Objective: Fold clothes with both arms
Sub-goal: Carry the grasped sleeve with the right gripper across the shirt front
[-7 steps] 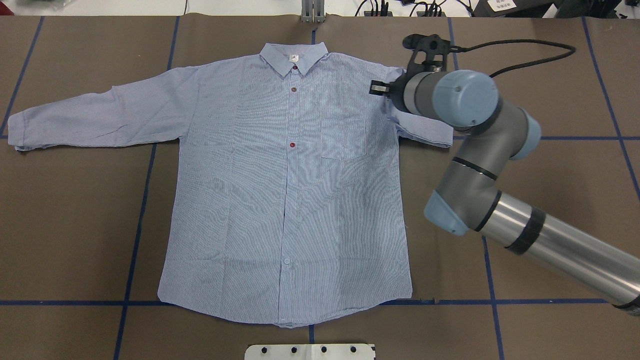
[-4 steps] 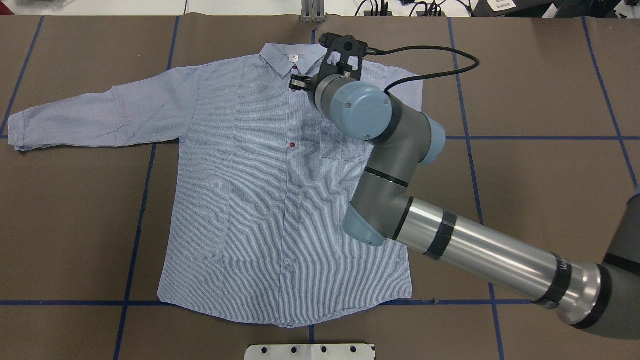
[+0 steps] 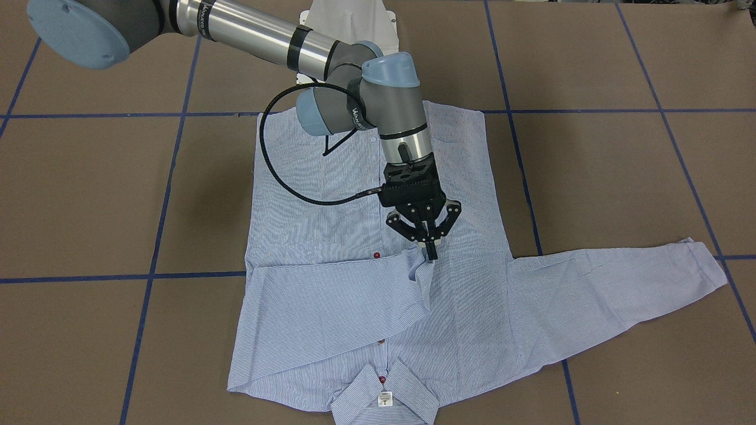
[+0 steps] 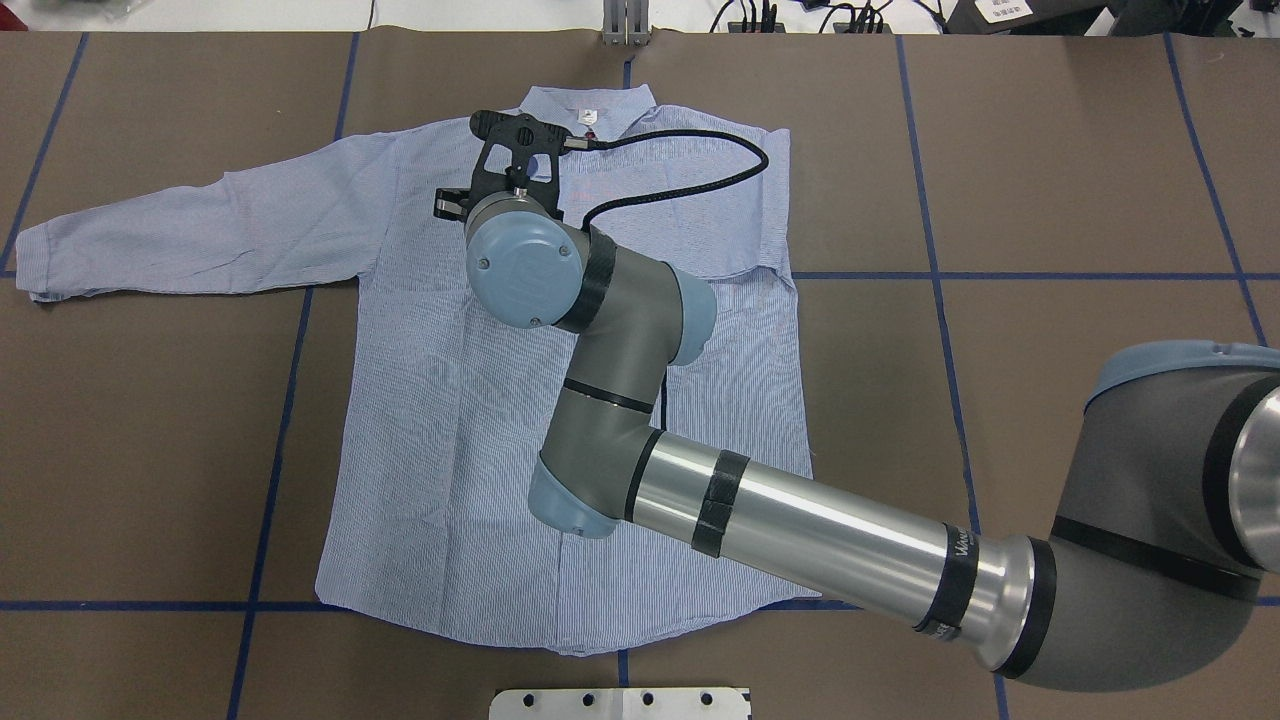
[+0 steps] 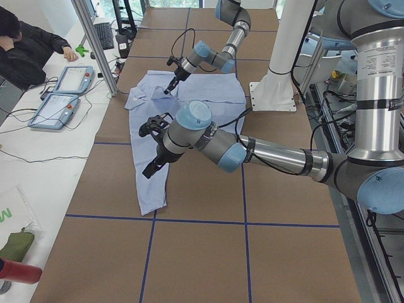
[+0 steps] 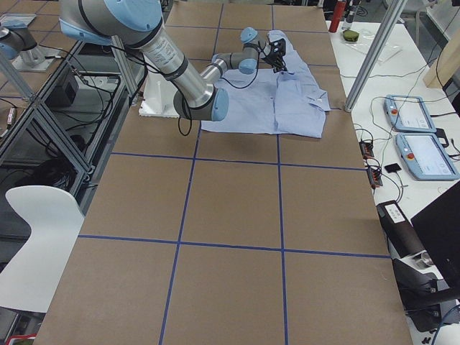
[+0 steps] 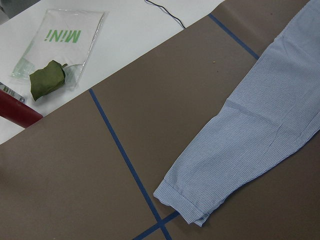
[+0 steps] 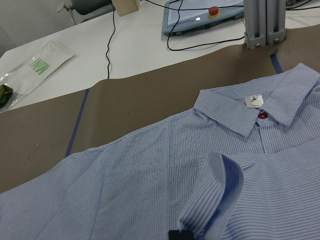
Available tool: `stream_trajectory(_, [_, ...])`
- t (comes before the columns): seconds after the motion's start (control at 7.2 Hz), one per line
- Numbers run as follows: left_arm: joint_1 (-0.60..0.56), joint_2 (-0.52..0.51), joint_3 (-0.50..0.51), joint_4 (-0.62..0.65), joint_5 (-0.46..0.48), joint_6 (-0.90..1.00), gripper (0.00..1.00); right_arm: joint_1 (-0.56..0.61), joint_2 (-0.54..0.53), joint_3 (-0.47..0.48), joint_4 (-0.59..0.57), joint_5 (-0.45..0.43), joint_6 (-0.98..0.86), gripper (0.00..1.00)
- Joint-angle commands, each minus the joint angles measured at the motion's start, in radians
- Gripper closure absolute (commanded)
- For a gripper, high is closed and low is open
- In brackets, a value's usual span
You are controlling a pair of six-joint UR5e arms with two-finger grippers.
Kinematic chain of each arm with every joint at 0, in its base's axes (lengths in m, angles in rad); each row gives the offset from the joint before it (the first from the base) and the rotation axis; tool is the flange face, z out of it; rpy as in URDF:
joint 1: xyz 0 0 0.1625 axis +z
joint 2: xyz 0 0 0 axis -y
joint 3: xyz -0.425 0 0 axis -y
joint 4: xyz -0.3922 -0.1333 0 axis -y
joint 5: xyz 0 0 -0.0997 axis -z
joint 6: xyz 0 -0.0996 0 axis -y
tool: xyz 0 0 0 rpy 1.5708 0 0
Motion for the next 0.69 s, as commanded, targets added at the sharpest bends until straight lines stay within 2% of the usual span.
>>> stream_trajectory(0.0, [0.000, 0.000, 0.000, 0.000, 0.000, -0.002, 0.00, -0.026, 0.084, -0.104, -0.002, -0.007, -0.001, 1.00])
stream_trajectory(0.14, [0.000, 0.000, 0.000, 0.000, 0.000, -0.002, 0.00, -0.032, 0.089, -0.104, -0.002, 0.001, 0.003, 0.64])
stream_trajectory(0.28, [0.000, 0.000, 0.003, 0.000, 0.000, -0.002, 0.00, -0.035, 0.107, -0.101, -0.067, -0.002, 0.008, 0.01])
stream_trajectory(0.42, [0.000, 0.000, 0.005, 0.000, 0.000, -0.002, 0.00, -0.029, 0.183, -0.099, -0.288, 0.005, 0.009, 0.00])
stream_trajectory(0.56, [0.000, 0.000, 0.005, 0.000, 0.000, -0.002, 0.00, -0.020, 0.201, -0.095, -0.384, 0.007, 0.003, 0.00])
